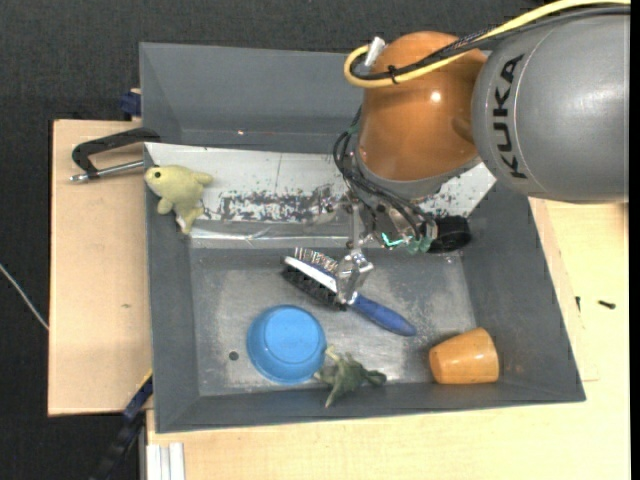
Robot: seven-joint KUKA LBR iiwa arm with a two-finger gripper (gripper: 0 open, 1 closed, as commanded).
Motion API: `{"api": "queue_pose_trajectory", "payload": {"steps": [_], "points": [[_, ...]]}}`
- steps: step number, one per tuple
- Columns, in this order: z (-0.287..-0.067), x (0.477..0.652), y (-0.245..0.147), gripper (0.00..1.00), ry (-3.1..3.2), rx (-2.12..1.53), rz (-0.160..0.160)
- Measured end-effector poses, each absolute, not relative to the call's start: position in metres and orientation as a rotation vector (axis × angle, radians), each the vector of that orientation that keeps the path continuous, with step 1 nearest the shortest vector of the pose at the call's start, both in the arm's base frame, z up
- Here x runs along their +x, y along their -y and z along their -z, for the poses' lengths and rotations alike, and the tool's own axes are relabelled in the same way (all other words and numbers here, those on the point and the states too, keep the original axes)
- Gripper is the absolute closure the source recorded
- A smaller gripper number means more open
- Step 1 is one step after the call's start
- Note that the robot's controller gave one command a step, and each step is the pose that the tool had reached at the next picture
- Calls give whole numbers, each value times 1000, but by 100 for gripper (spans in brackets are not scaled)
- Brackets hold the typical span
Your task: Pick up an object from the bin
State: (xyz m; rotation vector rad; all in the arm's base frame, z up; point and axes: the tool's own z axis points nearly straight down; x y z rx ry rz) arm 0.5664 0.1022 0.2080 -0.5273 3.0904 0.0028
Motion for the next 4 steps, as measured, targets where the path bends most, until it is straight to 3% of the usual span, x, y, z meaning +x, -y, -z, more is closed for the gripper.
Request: {"api": "queue_pose_trajectory", "payload": {"steps": [1, 2, 3, 4], "points": [[-76, 581, -64, 0, -3139, 41, -3], [-78, 582, -64, 100, -3137, 39, -2], [-245, 572, -47, 100, -3120, -214, -1], [-243, 595, -82, 100, -3135, 83, -5]]}}
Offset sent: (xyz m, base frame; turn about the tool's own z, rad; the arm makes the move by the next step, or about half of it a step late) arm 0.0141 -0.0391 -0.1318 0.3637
